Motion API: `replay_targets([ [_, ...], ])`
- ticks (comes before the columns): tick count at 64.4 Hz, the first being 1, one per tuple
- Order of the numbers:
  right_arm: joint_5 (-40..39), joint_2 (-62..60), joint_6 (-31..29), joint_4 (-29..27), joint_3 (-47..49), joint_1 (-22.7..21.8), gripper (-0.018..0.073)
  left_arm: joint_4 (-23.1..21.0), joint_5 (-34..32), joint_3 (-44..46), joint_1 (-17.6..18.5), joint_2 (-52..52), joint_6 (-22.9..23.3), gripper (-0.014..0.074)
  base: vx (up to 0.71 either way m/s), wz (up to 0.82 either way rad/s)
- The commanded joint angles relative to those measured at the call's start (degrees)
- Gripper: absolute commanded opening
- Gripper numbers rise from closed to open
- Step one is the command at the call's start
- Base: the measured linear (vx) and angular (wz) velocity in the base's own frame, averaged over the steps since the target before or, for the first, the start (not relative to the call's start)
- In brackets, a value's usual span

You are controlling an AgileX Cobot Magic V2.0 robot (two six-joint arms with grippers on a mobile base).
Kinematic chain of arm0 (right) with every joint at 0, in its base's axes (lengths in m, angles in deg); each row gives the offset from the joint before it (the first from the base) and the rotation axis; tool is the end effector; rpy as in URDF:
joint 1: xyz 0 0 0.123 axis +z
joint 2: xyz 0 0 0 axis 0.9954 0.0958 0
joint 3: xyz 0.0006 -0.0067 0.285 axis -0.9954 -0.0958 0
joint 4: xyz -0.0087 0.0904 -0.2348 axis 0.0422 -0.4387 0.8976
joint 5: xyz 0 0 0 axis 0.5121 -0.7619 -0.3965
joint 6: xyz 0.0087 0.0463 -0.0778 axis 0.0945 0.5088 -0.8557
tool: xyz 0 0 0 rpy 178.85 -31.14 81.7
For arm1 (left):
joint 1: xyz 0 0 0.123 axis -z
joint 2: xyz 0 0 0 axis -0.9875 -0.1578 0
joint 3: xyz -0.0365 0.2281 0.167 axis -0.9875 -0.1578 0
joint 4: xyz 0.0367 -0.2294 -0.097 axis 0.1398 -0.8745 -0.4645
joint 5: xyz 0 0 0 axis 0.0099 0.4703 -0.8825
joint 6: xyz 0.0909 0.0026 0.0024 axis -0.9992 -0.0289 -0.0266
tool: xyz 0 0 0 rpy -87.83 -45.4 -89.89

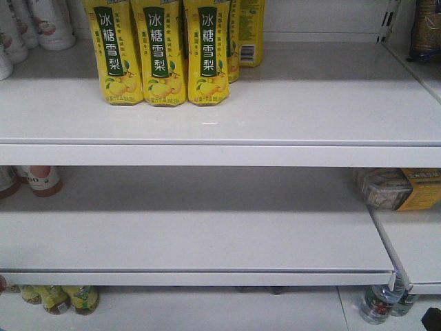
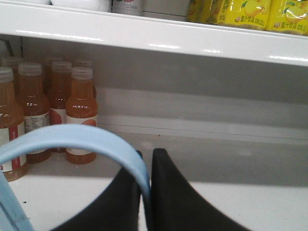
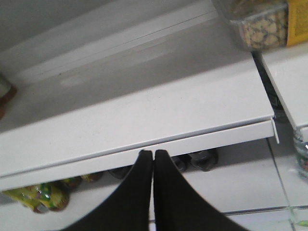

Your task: Place coke in basket with both arms

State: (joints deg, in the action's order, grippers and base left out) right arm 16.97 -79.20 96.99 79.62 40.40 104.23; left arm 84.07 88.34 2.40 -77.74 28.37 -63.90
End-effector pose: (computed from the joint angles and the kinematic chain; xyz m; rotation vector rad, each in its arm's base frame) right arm 0.0546 0.0082 0.1863 0.2741 1.9591 0.4684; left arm 0.0575 -0.0033 0.1939 -0.1027 1.5899 -0.1893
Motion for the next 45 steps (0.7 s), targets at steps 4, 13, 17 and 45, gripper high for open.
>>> replay_targets([
  [4,-12.3,-2.0,-1.4,-11.9,-3.0,-9.9,-0.0005,2.7,-9.3,1.7,-0.1,1.3,-2.2,-0.0006,0.0,0.0],
  [13,-15.6,-4.2,-8.7,-19.0,-4.9,-16.8,-0.0005,2.7,-9.3,1.7,-0.1,1.3,-2.2,-0.0006,0.0,0.0],
  [17,-16.7,-5.2,-13.3,-19.0,-4.9,-18.3,-0.0005,2.7,-9.3,1.7,-0.1,1.3,-2.2,-0.0006,0.0,0.0],
  [45,-30.4,-5.7,-47.1,-16.0,-4.9,-19.1,-0.0005,2.7,-9.3,1.7,-0.1,1.3,-2.2,-0.0006,0.0,0.0],
])
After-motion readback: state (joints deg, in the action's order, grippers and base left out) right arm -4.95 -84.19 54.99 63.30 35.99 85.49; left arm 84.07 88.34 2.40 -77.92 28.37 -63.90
